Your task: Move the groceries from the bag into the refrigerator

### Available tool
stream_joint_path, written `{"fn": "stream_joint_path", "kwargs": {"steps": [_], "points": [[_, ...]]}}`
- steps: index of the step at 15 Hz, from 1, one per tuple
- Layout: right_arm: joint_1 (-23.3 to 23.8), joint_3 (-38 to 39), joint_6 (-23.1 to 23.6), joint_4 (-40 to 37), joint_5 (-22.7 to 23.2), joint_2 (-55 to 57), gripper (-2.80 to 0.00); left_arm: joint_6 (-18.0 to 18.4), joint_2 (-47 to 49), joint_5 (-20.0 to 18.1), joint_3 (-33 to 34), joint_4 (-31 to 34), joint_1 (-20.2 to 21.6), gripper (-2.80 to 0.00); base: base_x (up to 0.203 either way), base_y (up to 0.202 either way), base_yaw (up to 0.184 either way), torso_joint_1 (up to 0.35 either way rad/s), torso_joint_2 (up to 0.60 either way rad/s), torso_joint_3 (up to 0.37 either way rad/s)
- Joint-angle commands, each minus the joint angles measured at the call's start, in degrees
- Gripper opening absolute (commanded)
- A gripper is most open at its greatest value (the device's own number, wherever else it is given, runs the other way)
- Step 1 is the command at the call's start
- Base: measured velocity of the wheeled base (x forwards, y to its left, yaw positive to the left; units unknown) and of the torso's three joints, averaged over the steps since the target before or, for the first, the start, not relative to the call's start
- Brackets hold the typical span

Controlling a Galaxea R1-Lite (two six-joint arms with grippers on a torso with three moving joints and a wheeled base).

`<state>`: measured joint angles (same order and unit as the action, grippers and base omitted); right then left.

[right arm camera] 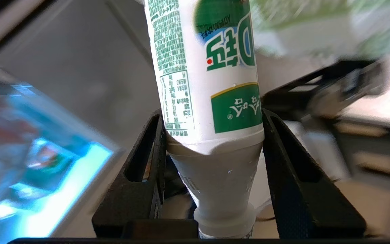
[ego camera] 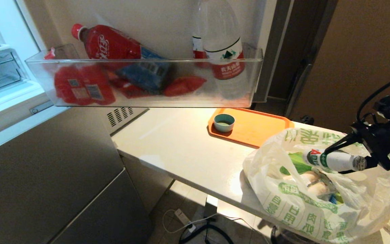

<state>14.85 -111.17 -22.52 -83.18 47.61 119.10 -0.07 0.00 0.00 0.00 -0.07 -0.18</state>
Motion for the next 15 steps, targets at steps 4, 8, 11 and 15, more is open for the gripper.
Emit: {"fn": "stream_joint_path", "kwargs": {"steps": [4, 8, 11, 15], "points": [[0.1, 0.7, -0.8, -4.5, 5.4, -1.2, -2.80, 0.0, 0.0, 0.0, 0.0, 0.0, 0.0, -2.80, 0.000, 0.000, 0.000, 0.000, 0.00, 0.000], [-0.1, 1.0, -2.7, -4.5, 6.9, -1.9, -2.80, 0.0, 0.0, 0.0, 0.0, 0.0, 0.0, -2.80, 0.000, 0.000, 0.000, 0.000, 0.00, 0.000], [0.0, 0.4, -2.7, -4.5, 6.8, -1.9, -2.80, 0.0, 0.0, 0.0, 0.0, 0.0, 0.0, -2.80, 0.000, 0.000, 0.000, 0.000, 0.00, 0.000], [0.0, 0.7, -2.9, -4.5, 6.8, -2.1, -2.80, 0.0, 0.0, 0.0, 0.0, 0.0, 0.0, -2.80, 0.000, 0.000, 0.000, 0.000, 0.00, 0.000]]}}
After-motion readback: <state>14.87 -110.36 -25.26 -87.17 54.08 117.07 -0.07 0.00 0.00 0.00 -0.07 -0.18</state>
